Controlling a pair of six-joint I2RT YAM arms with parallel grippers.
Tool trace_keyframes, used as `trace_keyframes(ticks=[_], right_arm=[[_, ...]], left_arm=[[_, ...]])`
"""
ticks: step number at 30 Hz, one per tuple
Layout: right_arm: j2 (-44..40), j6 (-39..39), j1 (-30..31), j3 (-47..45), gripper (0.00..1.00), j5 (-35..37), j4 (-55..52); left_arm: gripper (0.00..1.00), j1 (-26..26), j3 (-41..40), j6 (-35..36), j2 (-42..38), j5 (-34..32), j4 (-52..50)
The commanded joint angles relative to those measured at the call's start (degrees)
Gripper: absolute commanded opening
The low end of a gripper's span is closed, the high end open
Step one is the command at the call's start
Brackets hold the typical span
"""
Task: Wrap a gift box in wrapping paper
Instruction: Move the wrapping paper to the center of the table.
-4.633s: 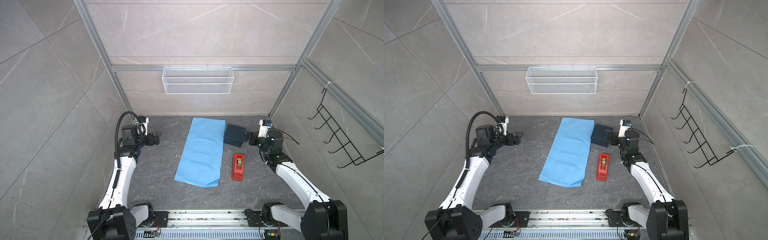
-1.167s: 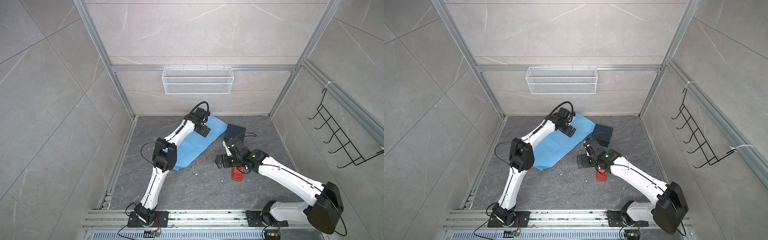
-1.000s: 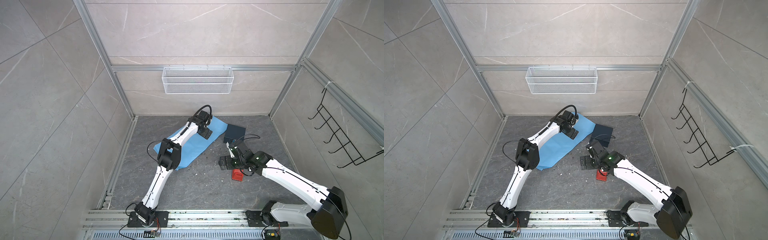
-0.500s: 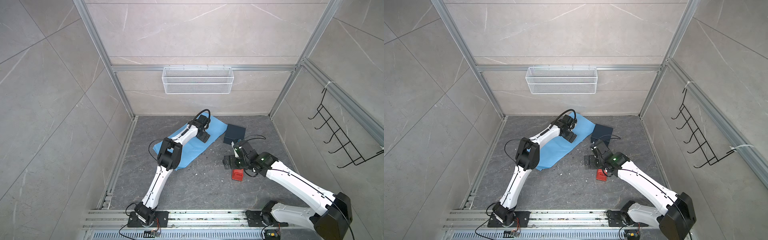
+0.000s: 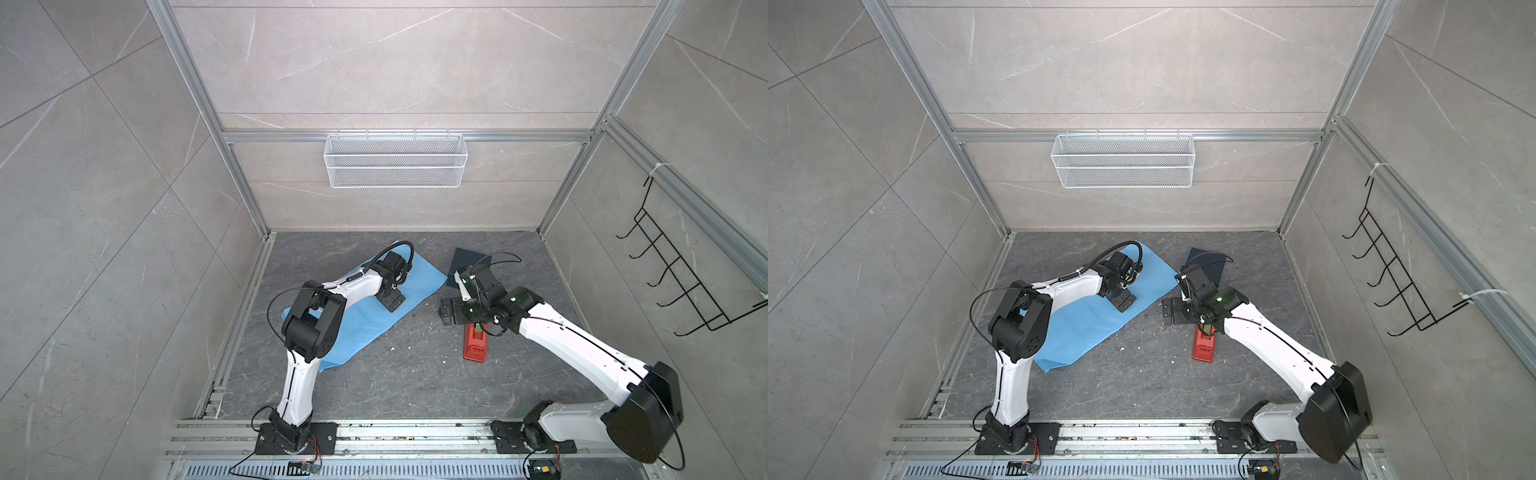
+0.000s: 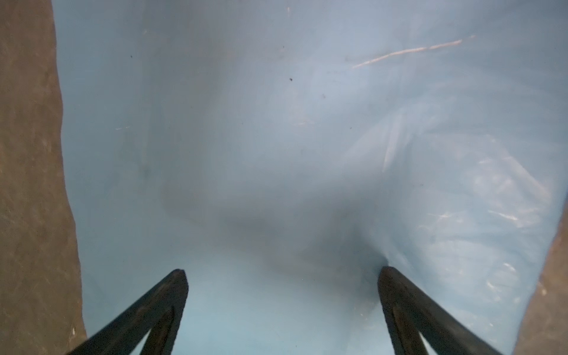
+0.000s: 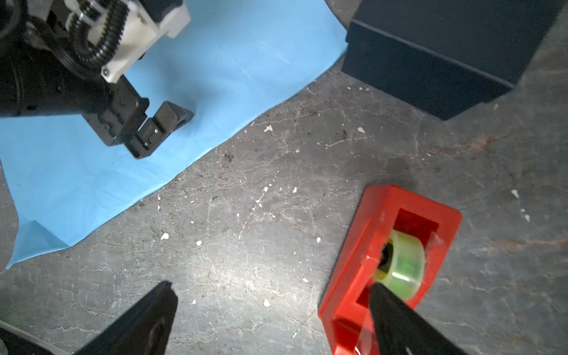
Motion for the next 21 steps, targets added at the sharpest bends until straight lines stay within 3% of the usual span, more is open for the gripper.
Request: trace_keyframes(ticks=[1, 5, 10, 17, 21], right_arm=[[5.16, -2.75, -0.20, 5.44, 0.99, -3.34, 2.09], [14.20, -3.88, -1.47, 13.92, 0.96, -4.65, 2.26], [24.96, -4.49, -2.66, 23.33, 0.94, -8.03, 3.68], [40.49, -4.29, -6.35, 37.71, 0.90, -13.96, 3.19], [48.69, -4.80, -6.64, 48.78, 0.89, -15.50, -2.24]], left_arm=[[1.00, 0.01, -0.26, 2.03, -5.75, -0.38, -2.94], [1.00, 0.05, 0.42, -0.84, -12.14, -0.65, -9.57], [1.00, 2.29, -11.87, -0.30, -24.55, 2.68, -4.39], [1.00, 11.47, -15.33, -5.11, -27.80, 9.25, -2.97], [1.00, 14.40, -16.07, -4.21, -29.76, 10.99, -4.08]])
